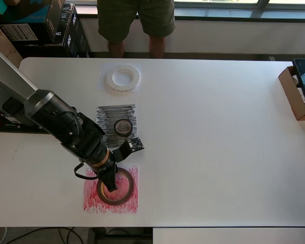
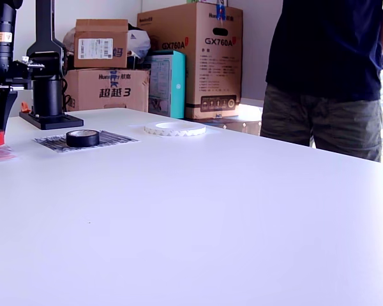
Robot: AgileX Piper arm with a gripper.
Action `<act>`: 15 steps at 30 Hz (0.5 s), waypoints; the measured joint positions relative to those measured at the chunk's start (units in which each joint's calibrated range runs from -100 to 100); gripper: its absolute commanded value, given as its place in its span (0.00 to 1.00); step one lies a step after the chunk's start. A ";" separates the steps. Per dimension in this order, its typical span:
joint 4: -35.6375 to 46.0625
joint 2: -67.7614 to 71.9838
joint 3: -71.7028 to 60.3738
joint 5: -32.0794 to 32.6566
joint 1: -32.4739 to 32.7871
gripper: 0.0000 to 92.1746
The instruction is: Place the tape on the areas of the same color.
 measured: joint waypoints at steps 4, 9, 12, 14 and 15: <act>0.00 0.00 0.00 0.00 -0.67 0.50; 0.00 0.00 0.44 -1.52 -0.24 0.73; 0.36 0.00 1.10 -3.42 -0.60 0.79; 0.22 -0.60 0.94 -4.02 -0.70 0.79; 0.22 -0.98 0.67 -4.14 -0.70 0.79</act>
